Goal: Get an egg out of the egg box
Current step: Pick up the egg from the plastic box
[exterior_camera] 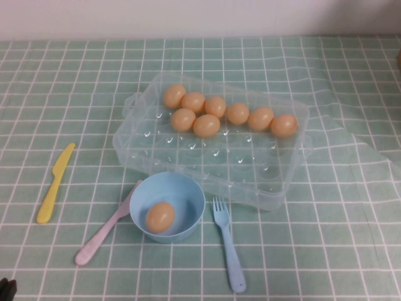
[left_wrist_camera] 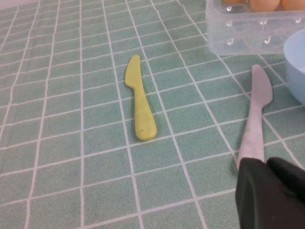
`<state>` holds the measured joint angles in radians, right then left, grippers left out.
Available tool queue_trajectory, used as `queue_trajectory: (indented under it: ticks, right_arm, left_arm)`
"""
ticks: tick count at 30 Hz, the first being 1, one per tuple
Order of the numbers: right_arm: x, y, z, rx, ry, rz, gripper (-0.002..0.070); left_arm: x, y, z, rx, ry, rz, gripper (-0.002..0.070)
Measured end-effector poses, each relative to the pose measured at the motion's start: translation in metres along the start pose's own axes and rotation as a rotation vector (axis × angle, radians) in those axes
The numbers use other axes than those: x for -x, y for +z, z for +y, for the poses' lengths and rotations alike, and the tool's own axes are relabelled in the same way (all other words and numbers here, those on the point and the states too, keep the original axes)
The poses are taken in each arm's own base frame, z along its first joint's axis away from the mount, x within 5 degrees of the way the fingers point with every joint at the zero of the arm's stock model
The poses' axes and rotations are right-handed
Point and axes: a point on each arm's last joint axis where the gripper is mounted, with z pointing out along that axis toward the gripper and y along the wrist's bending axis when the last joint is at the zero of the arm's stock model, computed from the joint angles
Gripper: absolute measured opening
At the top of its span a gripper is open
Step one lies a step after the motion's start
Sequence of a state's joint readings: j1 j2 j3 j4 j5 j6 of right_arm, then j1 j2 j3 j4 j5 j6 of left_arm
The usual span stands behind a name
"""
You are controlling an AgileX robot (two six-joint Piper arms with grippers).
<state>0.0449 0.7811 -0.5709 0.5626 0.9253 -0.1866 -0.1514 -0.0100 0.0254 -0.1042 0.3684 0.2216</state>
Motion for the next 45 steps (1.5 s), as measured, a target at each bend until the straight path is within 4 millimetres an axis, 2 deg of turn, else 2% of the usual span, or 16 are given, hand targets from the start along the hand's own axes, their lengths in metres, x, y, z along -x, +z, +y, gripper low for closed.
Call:
queue_trajectory:
  ticks: [4, 7, 12, 19, 24, 27, 30, 35, 38, 45]
  right_arm:
    - [0.035, 0.003, 0.004, -0.019, -0.070, 0.080, -0.0017]
    - [0.058, 0.012, 0.009, -0.022, -0.127, 0.131, -0.0017]
    - [0.089, 0.036, 0.039, -0.003, -0.305, 0.207, -0.0017]
    - [0.125, 0.084, 0.086, -0.026, -0.558, 0.294, -0.0017]
    - [0.153, 0.109, 0.105, -0.091, -0.696, 0.297, -0.0001]
    - [0.167, 0.124, 0.111, -0.102, -0.770, 0.291, 0.0049]
    - [0.175, 0.140, 0.112, -0.095, -0.855, 0.302, 0.0134]
    - [0.183, 0.168, 0.108, -0.105, -1.008, 0.280, 0.0323]
    - [0.190, 0.180, 0.105, -0.129, -1.051, 0.212, 0.0407]
    - [0.207, 0.194, 0.088, -0.233, -1.123, 0.116, 0.0449]
  left_arm:
    - [0.000, 0.000, 0.000, 0.000, 0.000, 0.000, 0.0000]
    - [0.000, 0.000, 0.000, 0.000, 0.000, 0.000, 0.0000]
    - [0.000, 0.000, 0.000, 0.000, 0.000, 0.000, 0.0000]
    - [0.000, 0.000, 0.000, 0.000, 0.000, 0.000, 0.0000]
    - [0.000, 0.000, 0.000, 0.000, 0.000, 0.000, 0.0000]
    - [0.000, 0.000, 0.000, 0.000, 0.000, 0.000, 0.0000]
    - [0.000, 0.000, 0.000, 0.000, 0.000, 0.000, 0.0000]
    - [0.000, 0.000, 0.000, 0.000, 0.000, 0.000, 0.0000]
    - [0.000, 0.000, 0.000, 0.000, 0.000, 0.000, 0.0000]
    - [0.000, 0.000, 0.000, 0.000, 0.000, 0.000, 0.0000]
